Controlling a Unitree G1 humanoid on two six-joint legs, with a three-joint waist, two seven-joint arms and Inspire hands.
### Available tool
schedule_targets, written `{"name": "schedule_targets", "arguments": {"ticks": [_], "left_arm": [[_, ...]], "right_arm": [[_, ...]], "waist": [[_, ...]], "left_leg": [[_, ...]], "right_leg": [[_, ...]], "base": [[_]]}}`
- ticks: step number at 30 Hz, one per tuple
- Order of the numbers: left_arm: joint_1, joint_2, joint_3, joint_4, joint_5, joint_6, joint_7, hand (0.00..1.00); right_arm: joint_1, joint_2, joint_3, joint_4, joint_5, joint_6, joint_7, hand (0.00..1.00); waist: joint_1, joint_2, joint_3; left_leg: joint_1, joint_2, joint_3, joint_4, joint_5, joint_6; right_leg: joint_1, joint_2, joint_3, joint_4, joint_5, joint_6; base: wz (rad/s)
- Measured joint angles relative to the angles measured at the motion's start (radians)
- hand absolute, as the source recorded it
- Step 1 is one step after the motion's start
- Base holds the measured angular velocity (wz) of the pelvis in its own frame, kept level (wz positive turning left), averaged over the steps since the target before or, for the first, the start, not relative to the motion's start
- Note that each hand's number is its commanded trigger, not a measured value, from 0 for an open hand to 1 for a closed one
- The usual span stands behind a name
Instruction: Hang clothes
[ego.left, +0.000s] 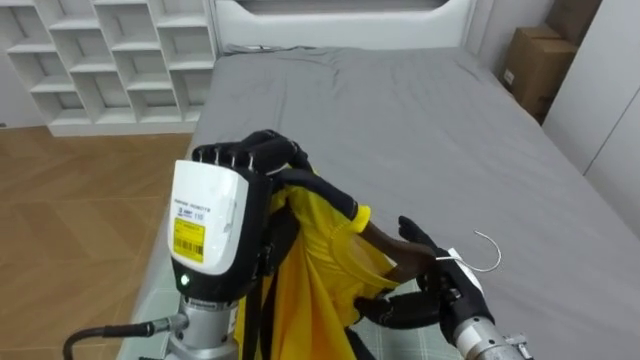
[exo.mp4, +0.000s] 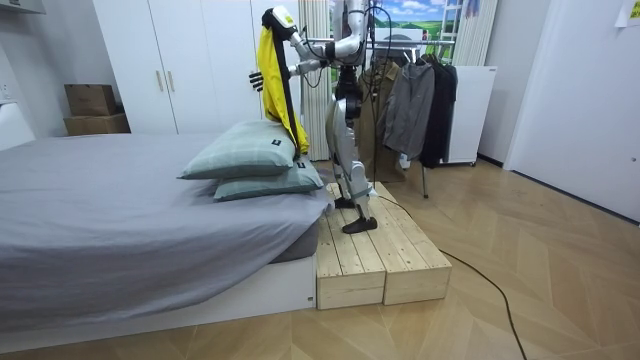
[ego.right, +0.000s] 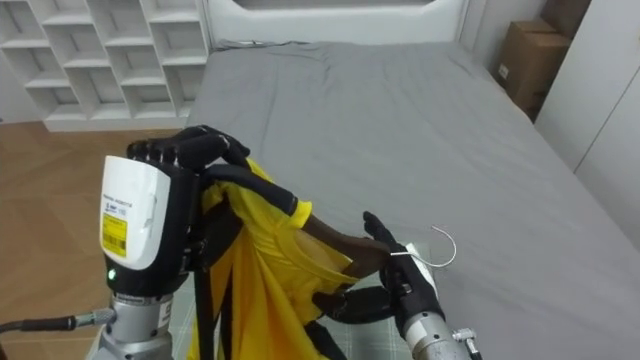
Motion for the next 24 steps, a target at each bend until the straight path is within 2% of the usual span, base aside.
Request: {"name": "schedule_targets", "arguments": {"ticks": [8,16,17,18,19,20,24], "left_arm": [[0.000,0.000,0.000,0.003,-0.001,0.034,-0.001,1.00],[0.012,0.001,-0.002,0.008,0.000,0.040,-0.001,1.00],[0.013,0.001,-0.002,0.008,0.000,0.040,-0.001,1.00],[0.014,0.001,-0.001,0.008,0.000,0.040,-0.001,1.00],[0.014,0.000,-0.001,0.008,0.000,0.040,-0.001,1.00],[0.015,0.000,-0.002,0.008,0.000,0.040,-0.001,1.00],[0.017,0.002,-0.003,0.008,0.000,0.040,-0.002,1.00]], "right_arm": [[0.000,0.023,0.009,0.000,0.045,0.006,-0.001,0.00],[0.000,0.025,0.014,0.000,0.103,0.008,0.002,0.00],[0.000,0.025,0.014,0.000,0.106,0.008,0.005,0.05],[0.000,0.024,0.014,0.000,0.114,0.008,0.010,0.55],[0.000,0.024,0.014,0.000,0.118,0.008,0.010,0.55],[0.000,0.025,0.014,0.000,0.126,0.008,0.010,1.00],[0.000,0.028,0.015,0.000,0.135,0.008,0.010,1.00]], "waist": [[0.015,0.003,-0.0015],[0.015,0.013,-0.0065],[0.018,0.013,-0.0068],[0.021,0.014,-0.0070],[0.021,0.014,-0.0070],[0.023,0.014,-0.0071],[0.026,0.017,-0.0058]], "left_leg": [[-0.001,0.000,0.000,0.000,0.000,0.000],[0.000,0.000,0.000,0.000,0.000,0.000],[0.000,0.000,0.000,0.000,0.000,0.000],[0.001,0.000,0.000,-0.001,0.000,0.000],[0.001,0.000,0.000,-0.001,0.000,0.000],[0.002,0.000,0.000,-0.001,0.000,0.000],[0.000,0.000,-0.003,-0.001,0.000,0.000]], "right_leg": [[0.001,0.000,-0.001,-0.001,0.000,0.000],[0.002,-0.001,-0.001,-0.001,0.000,0.000],[0.002,-0.001,-0.002,-0.001,0.000,0.000],[0.003,-0.001,-0.002,-0.001,0.000,0.000],[0.003,-0.001,-0.002,-0.001,0.000,0.000],[0.003,-0.001,-0.002,-0.001,0.000,0.000],[0.007,-0.001,-0.005,-0.001,0.000,0.000]], "base": [[0.00],[0.00],[0.00],[0.00],[0.00],[0.00],[0.01]]}}
